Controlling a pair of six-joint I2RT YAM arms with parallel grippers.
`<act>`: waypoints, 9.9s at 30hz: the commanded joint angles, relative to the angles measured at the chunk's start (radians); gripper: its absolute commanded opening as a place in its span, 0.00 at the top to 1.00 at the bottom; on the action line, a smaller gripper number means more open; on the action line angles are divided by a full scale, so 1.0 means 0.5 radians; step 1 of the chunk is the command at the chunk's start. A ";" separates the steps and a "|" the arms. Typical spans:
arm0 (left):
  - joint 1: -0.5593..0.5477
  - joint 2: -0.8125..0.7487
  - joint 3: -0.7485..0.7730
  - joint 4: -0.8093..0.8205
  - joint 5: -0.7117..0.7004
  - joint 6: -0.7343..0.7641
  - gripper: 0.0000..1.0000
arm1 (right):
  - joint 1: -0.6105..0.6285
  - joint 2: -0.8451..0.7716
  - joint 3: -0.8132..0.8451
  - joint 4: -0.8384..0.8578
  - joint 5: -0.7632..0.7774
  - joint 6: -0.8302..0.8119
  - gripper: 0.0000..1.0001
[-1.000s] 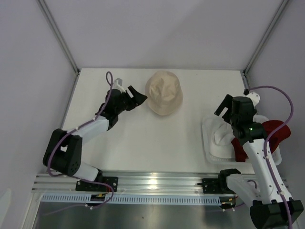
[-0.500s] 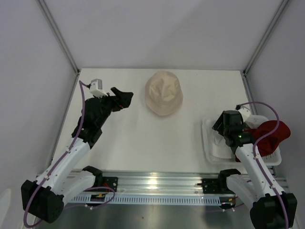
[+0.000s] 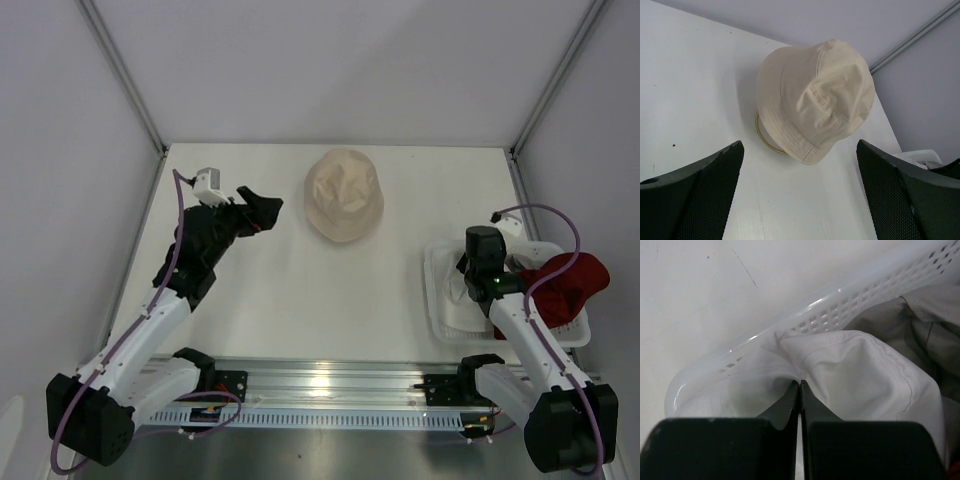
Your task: Stack the hats
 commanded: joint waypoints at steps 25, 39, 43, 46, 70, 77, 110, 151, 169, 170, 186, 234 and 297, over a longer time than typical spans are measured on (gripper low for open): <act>-0.242 0.202 0.507 0.279 0.677 -0.163 0.04 | 0.267 0.146 1.257 0.393 -1.386 -0.337 1.00; -0.362 0.878 1.020 0.343 0.527 -0.328 0.06 | 0.592 0.720 1.807 0.421 -1.380 -0.506 1.00; -0.365 0.921 1.026 0.502 0.615 -0.386 0.10 | 0.629 0.833 1.887 0.394 -1.404 -0.537 1.00; -0.365 0.927 1.011 0.563 0.634 -0.411 0.14 | 0.642 0.886 1.933 0.378 -1.410 -0.561 1.00; -0.111 1.181 0.738 0.735 0.382 -0.564 0.99 | 0.654 1.186 2.028 0.354 -1.454 -0.524 0.37; -0.080 1.313 0.520 1.012 0.496 -0.561 0.99 | 0.569 1.058 1.951 0.191 -1.128 -0.436 0.01; 0.076 1.660 0.458 0.481 0.355 -0.712 0.99 | 0.120 1.462 1.120 1.246 -1.389 0.331 0.11; 0.086 1.620 0.612 0.306 0.392 -0.659 0.99 | 0.059 2.214 0.752 3.360 -2.171 1.368 0.33; 0.098 1.264 0.728 0.248 0.619 -0.748 0.99 | 0.037 1.880 0.614 3.106 -2.162 1.485 1.00; 0.107 1.258 0.734 0.242 0.637 -0.761 0.99 | 0.031 1.816 0.598 3.102 -2.144 1.509 1.00; 0.236 1.549 0.903 0.441 0.843 -1.273 0.99 | 0.037 1.582 0.675 2.262 -1.782 1.362 1.00; 0.429 1.494 0.973 0.438 0.551 -0.423 0.38 | 0.028 2.223 2.162 0.685 -1.867 0.372 1.00; 0.205 2.182 1.167 0.354 0.413 -0.432 0.99 | 0.142 2.358 2.365 0.375 -1.570 0.261 0.93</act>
